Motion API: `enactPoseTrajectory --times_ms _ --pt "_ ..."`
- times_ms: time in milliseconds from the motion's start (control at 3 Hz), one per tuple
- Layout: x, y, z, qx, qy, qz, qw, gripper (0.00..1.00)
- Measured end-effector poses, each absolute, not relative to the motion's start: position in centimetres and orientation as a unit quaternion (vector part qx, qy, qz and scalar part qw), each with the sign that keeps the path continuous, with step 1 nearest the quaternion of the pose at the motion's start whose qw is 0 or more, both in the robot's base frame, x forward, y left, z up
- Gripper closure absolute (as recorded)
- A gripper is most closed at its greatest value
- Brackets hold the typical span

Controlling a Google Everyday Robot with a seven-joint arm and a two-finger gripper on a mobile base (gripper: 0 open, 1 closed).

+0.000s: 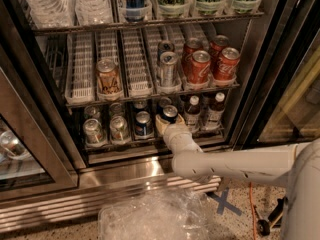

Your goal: Pick pepsi can from bottom shelf of fridge

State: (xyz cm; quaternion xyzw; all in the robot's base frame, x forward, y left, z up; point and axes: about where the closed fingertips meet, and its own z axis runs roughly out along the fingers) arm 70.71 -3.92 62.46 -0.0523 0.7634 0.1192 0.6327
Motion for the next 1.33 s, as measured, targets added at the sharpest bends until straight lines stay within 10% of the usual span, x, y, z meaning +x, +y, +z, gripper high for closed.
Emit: enactPoseTrajectory --times_ms 1333 --pt "65.6 -6.7 71.0 0.012 0.728 0.377 0.573 1.0"
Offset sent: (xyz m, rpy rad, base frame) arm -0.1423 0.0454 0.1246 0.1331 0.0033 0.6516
